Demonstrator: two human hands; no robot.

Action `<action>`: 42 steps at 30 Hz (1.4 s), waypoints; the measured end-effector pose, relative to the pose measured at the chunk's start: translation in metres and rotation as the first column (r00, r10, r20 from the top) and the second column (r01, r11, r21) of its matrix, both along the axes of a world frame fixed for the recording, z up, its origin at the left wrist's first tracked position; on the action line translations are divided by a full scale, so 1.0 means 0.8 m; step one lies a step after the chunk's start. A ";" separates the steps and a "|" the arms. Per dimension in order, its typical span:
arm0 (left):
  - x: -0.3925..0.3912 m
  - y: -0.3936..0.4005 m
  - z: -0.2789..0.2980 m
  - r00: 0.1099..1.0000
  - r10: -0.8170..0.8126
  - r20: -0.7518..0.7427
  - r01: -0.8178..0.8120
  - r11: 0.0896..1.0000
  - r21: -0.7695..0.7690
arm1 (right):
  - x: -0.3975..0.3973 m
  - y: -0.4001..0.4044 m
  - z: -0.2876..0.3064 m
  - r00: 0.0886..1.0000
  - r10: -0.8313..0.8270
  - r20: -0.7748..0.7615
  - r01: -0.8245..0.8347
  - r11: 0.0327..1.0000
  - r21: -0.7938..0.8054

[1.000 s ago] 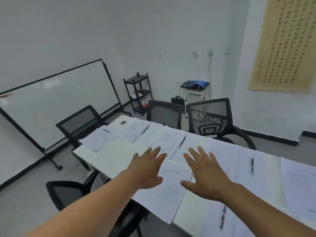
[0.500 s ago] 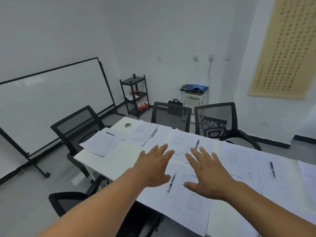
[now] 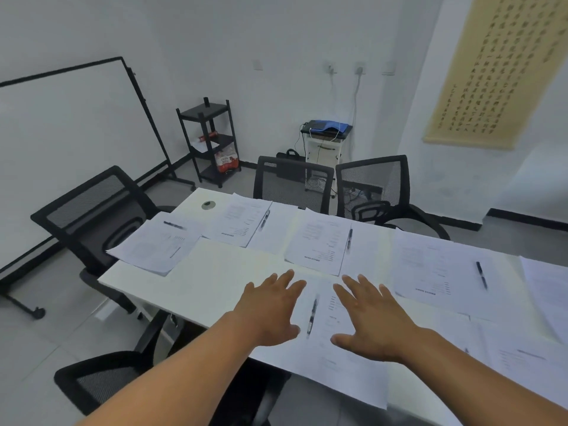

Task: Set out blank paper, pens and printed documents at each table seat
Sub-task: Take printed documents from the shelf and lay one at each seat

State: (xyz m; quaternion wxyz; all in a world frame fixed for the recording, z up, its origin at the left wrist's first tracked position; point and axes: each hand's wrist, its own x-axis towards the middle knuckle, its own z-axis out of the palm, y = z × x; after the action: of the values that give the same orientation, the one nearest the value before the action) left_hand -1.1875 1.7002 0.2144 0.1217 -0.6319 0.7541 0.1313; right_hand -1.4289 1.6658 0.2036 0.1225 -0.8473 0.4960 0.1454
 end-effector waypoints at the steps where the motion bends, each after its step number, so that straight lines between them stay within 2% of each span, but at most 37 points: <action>1: 0.002 -0.005 -0.007 1.000 -0.007 0.005 0.007 1.000 0.022 | 0.001 -0.005 -0.010 1.000 -0.005 0.001 0.005 1.000 0.018; 10: 0.011 -0.076 -0.090 0.993 -0.078 0.087 0.059 0.977 0.206 | -0.004 -0.078 -0.111 0.999 -0.036 0.037 0.029 0.982 0.188; 18: 0.019 -0.121 -0.177 0.969 -0.207 0.132 0.149 0.924 0.352 | -0.015 -0.096 -0.193 0.999 -0.041 -0.024 0.047 0.940 0.337; 31: 0.018 -0.167 -0.260 0.912 -0.397 0.099 0.348 0.880 0.322 | 0.016 -0.102 -0.280 0.994 -0.081 -0.068 0.100 0.937 0.334; 42: 0.016 -0.172 -0.280 0.876 -0.470 0.108 0.421 0.855 0.302 | 0.023 -0.091 -0.293 0.991 -0.109 -0.078 0.127 0.953 0.274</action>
State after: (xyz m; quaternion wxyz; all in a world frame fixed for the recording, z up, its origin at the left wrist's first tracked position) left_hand -1.1743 1.5628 -0.0097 0.3005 -0.4258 0.8413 0.1436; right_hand -1.4105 1.5926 -0.0308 0.2334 -0.7856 0.5238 0.2325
